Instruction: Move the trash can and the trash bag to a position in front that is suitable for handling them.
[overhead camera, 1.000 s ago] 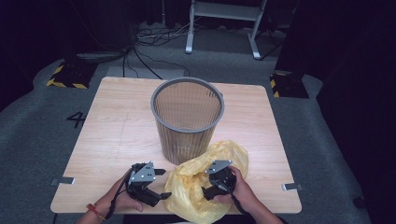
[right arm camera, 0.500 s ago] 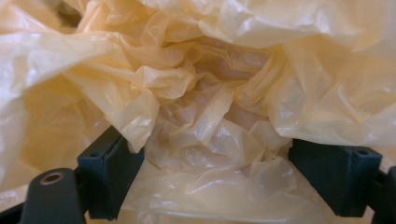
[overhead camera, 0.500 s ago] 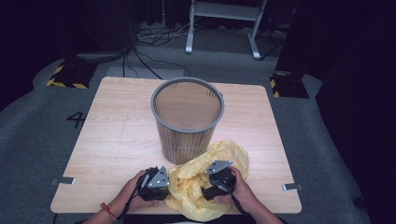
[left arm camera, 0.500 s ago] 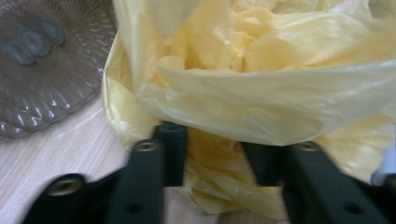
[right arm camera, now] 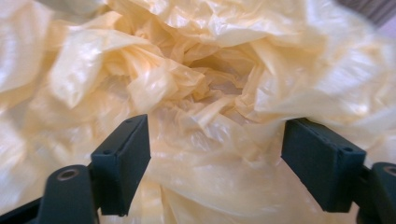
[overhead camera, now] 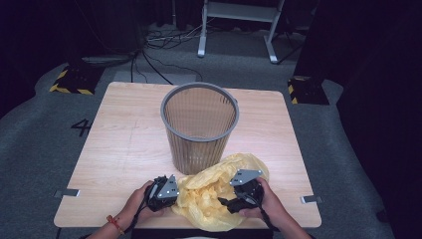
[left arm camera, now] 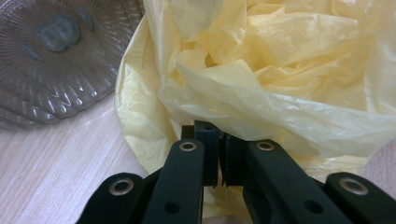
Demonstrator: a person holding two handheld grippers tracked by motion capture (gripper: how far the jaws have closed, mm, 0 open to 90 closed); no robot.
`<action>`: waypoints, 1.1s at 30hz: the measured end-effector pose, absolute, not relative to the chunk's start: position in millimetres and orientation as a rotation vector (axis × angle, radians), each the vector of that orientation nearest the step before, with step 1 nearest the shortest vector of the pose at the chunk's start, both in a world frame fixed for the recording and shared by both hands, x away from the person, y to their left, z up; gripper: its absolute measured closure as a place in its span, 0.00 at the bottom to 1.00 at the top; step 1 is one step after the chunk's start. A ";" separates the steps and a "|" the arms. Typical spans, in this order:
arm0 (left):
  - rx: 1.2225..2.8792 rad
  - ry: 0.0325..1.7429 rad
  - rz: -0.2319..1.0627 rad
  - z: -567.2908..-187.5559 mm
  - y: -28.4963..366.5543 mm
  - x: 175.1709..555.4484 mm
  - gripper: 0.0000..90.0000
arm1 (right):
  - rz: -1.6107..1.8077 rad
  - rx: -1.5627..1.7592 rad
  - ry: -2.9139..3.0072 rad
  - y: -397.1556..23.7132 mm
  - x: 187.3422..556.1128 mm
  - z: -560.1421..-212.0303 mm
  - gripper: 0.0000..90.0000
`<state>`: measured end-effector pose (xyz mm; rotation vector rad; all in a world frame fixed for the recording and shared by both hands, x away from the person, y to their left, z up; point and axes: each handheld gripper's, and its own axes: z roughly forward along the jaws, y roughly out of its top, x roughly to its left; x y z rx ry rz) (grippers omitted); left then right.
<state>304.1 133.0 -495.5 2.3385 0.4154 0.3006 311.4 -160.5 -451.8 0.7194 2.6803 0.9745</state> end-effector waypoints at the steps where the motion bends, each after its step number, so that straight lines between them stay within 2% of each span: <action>1: 2.338 0.416 0.306 -495.4 133.5 303.7 0.97 | 1.018 0.714 2.674 -168.8 308.4 -442.9 0.27; 14: 2.334 0.437 0.290 -495.2 136.2 306.7 0.98 | 1.109 0.735 2.440 -212.7 310.5 -401.3 0.27; 19: 2.337 0.441 0.291 -495.0 137.7 307.0 0.98 | 1.047 0.845 2.400 -229.4 335.4 -421.5 0.27; 25: 2.328 0.452 0.274 -495.7 138.8 309.3 0.98 | 0.983 0.941 2.477 -232.8 362.1 -461.6 0.27; 28: 2.325 0.464 0.269 -495.9 139.8 309.9 0.98 | 0.969 0.977 2.570 -232.3 368.6 -476.4 0.41; 31: 2.321 0.472 0.268 -496.0 141.4 311.2 0.98 | 0.946 0.973 2.606 -231.2 370.2 -484.4 0.40; 33: 2.324 0.466 0.270 -495.9 142.6 312.1 0.99 | 0.952 0.987 2.606 -231.4 370.8 -487.8 0.43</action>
